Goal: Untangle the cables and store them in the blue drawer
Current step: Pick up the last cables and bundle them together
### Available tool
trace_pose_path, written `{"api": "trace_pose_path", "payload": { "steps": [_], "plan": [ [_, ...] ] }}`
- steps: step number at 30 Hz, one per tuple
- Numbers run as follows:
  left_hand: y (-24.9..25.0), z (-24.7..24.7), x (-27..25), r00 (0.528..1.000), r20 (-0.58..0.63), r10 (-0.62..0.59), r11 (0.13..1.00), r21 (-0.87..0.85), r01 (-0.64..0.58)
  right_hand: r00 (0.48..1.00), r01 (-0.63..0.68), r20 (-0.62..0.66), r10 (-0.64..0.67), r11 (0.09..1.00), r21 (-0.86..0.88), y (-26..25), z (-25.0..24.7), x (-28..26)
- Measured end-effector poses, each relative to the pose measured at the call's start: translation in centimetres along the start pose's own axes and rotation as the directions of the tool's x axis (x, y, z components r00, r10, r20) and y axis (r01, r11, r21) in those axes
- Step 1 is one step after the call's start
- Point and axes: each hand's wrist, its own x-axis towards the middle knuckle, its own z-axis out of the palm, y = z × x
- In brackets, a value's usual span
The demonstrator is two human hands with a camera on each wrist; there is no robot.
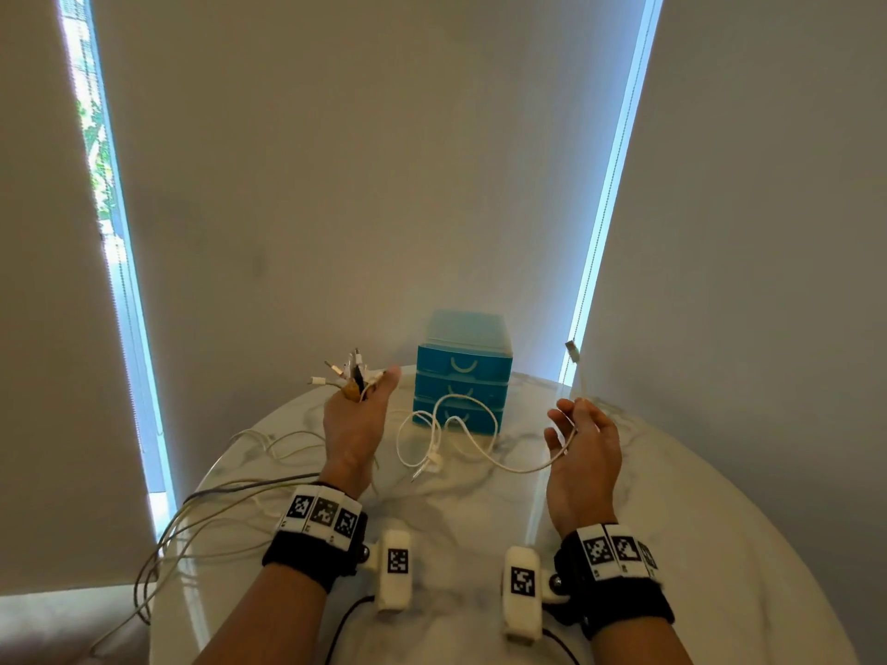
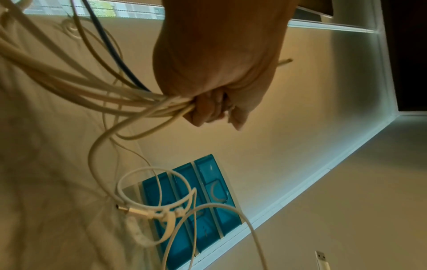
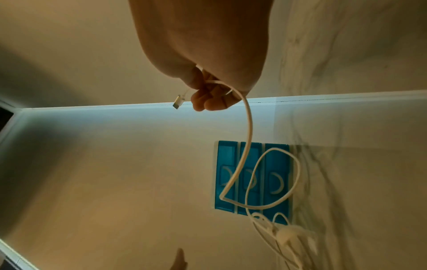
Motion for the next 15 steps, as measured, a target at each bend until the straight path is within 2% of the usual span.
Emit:
{"api": "trace_pose_path", "payload": {
  "steps": [4, 8, 10, 15],
  "plan": [
    [0.7, 0.0, -0.6, 0.982, 0.190, -0.012, 0.993, -0.116, 0.035, 0.987, -0.072, 0.136, 0.080, 0.995, -0.063, 0.6, 0.7, -1.2],
    [1.2, 0.4, -1.7, 0.943, 0.332, 0.018, 0.985, -0.168, 0.040, 0.919, -0.142, 0.332, 0.213, 0.964, -0.226, 3.6, 2.5, -4.0],
    [1.5, 0.6, -2.1, 0.934, 0.358, 0.020, 0.982, -0.183, 0.049, 0.889, -0.158, 0.383, 0.250, 0.954, -0.256, 4.8, 3.3, -5.3],
    [1.2, 0.7, -1.8, 0.933, 0.359, 0.022, 0.992, -0.123, 0.024, 0.855, -0.141, 0.445, 0.267, 0.945, -0.296, 6.2, 3.9, -6.6]
  ]
}}
